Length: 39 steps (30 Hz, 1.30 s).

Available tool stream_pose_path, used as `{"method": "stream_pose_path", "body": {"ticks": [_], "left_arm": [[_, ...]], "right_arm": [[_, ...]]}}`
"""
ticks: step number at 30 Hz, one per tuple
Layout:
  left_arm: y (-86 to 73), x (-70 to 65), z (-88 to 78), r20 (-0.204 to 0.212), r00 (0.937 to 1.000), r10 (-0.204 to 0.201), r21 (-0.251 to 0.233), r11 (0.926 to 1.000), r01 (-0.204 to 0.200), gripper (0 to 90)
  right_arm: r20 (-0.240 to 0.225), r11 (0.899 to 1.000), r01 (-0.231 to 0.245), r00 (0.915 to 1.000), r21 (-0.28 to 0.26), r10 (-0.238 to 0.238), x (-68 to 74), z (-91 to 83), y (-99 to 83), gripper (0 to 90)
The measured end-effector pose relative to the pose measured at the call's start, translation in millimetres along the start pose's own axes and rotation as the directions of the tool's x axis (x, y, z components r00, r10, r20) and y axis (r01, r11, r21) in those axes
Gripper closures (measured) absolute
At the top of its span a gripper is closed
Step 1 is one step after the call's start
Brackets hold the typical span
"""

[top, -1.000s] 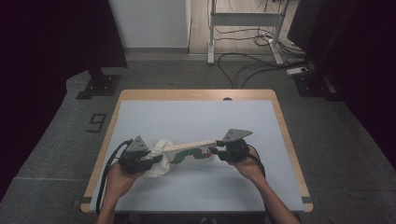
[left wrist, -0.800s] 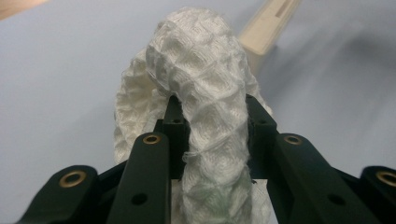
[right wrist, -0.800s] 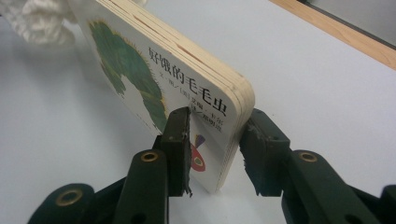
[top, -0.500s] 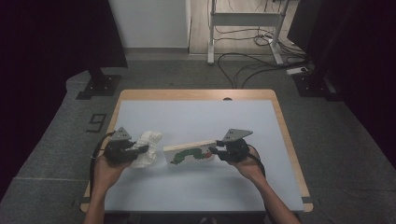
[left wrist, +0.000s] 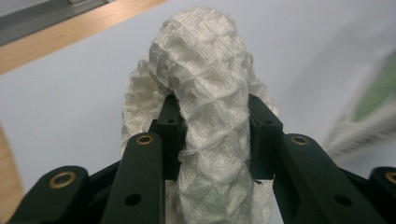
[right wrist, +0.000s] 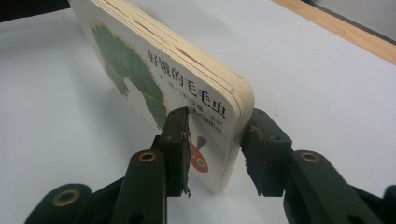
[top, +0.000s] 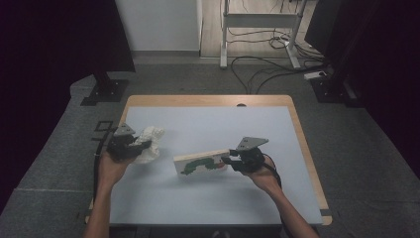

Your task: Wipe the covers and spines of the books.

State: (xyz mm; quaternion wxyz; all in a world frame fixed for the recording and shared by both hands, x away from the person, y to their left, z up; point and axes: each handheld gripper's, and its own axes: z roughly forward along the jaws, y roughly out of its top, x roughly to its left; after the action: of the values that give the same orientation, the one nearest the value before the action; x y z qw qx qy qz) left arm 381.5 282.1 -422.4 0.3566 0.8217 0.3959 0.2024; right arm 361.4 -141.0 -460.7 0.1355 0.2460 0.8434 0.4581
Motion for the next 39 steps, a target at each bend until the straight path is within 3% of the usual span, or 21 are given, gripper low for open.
{"method": "stream_pose_path", "body": {"ticks": [4,6,18,23,24,25,26,27,28,29,33,38,39], "left_arm": [[-1.2,8.5,7.7,-0.016,0.9992,-0.037,-0.006,0.9993,0.037,64.2],[-4.3,16.1,18.0,-0.034,0.9975,-0.062,0.017,0.9979,0.062,63.8],[-17.1,27.6,55.4,-0.034,0.9912,-0.128,0.058,0.9899,0.129,61.8],[-25.6,34.2,69.5,-0.027,0.9841,-0.176,0.084,0.9806,0.177,58.3],[-26.5,35.4,71.7,-0.028,0.9822,-0.186,0.089,0.9782,0.187,51.5],[-26.7,36.2,72.9,-0.024,0.9804,-0.195,0.093,0.976,0.197,51.5],[-26.6,36.4,73.3,-0.022,0.9783,-0.206,0.093,0.9739,0.207,45.8],[-26.1,36.5,72.8,-0.023,0.9774,-0.21,0.092,0.973,0.211,34.4],[-25.1,36.4,71.4,-0.035,0.9769,-0.211,0.091,0.9728,0.213,34.4],[-24.2,36.2,69.6,-0.048,0.9771,-0.208,0.089,0.9734,0.211,25.4],[-20.2,35.1,57.4,-0.076,0.9759,-0.205,0.067,0.9755,0.21,16.0],[-14.9,26.1,39.8,-0.046,0.9873,-0.152,0.061,0.9861,0.155,16.7],[-14.3,23.8,36.4,-0.027,0.9887,-0.147,0.06,0.9871,0.149,20.4]], "right_arm": [[-0.001,1.0,0.002,1.0,0.001,-0.002,0.5,0.3,0.2,61.2],[-0.001,1.0,0.0,1.0,0.002,0.0,0.5,0.5,0.4,61.1],[-0.002,1.0,-0.001,1.0,0.0,0.001,0.4,0.8,0.2,61.0],[-0.004,1.0,-0.001,1.0,-0.003,0.001,0.4,0.6,-0.5,60.8],[-0.006,1.0,0.001,1.0,-0.001,-0.001,0.6,0.3,-0.6,60.8],[-0.006,1.0,0.001,1.0,-0.001,-0.001,0.6,0.3,-0.6,60.8],[-0.007,1.0,0.001,1.0,-0.001,-0.001,0.6,0.2,-0.6,60.7],[-0.008,1.0,0.001,1.0,-0.001,-0.001,0.5,0.1,-0.7,60.7],[-0.008,1.0,0.001,1.0,-0.001,-0.001,0.5,0.1,-0.7,60.7],[-0.009,1.0,0.001,1.0,-0.001,-0.001,0.3,0.2,-0.8,60.6],[-0.008,1.0,0.0,1.0,0.003,0.0,0.3,1.2,-0.2,60.1],[-0.007,1.0,-0.002,1.0,0.004,0.002,0.3,1.1,0.0,60.2],[-0.008,1.0,-0.003,1.0,0.004,0.003,0.4,1.1,0.0,60.2]]}}
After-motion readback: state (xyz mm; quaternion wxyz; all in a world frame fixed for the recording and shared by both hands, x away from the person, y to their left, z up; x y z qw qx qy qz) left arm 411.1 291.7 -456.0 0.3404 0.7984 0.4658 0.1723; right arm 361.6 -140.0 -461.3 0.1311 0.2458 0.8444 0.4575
